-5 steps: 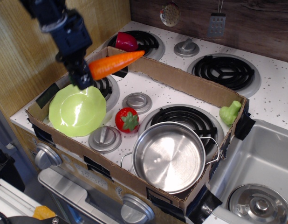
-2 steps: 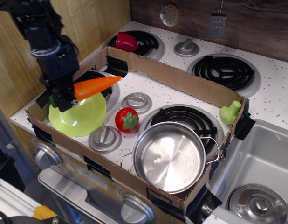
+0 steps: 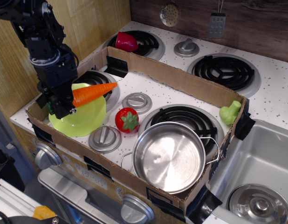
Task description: Put carrot on plate
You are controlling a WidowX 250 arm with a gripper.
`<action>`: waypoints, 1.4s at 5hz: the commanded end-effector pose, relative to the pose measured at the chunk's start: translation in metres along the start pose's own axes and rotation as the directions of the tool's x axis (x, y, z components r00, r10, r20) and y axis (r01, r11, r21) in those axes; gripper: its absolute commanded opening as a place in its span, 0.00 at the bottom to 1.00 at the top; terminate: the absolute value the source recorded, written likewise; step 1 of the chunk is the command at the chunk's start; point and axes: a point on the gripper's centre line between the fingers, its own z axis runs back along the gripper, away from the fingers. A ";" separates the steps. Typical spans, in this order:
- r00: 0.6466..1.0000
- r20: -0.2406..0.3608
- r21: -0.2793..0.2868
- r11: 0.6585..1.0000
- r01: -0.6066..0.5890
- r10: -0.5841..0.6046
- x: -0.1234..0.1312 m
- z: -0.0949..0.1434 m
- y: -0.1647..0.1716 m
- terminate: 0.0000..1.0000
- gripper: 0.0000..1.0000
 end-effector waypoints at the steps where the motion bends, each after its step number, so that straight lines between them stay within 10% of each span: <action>1: 0.996 0.090 0.052 0.999 0.013 -0.018 -0.013 0.001 0.013 0.00 1.00; 7: 0.988 -0.018 0.086 0.984 0.154 -0.153 0.030 0.043 0.027 0.00 1.00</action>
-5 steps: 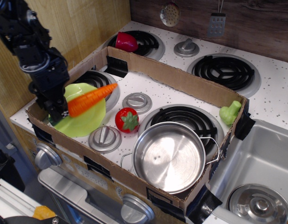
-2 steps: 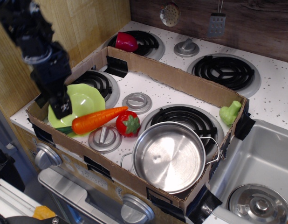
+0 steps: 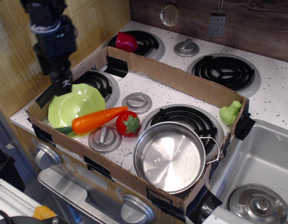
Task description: Put carrot on plate
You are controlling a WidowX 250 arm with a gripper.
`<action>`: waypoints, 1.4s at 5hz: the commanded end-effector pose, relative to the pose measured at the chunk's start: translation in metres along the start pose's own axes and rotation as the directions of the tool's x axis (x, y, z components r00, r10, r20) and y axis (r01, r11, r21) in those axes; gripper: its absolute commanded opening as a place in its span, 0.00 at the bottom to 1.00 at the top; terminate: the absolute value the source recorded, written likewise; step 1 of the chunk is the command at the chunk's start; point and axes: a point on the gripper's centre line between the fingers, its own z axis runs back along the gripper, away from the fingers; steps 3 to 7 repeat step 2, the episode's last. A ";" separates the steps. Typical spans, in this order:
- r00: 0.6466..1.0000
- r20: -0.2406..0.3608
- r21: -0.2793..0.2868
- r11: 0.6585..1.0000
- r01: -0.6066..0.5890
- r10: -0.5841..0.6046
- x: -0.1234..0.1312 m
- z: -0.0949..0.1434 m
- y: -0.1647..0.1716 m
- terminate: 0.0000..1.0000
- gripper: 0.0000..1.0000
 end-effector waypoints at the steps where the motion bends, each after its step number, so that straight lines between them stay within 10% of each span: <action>1: 0.996 0.066 -0.031 0.997 0.065 -0.063 0.017 0.016 -0.009 0.00 1.00; 2: 0.965 0.137 -0.012 0.974 0.225 -0.222 0.047 0.025 -0.029 1.00 1.00; 7: 0.965 0.137 -0.012 0.974 0.225 -0.222 0.047 0.025 -0.029 1.00 1.00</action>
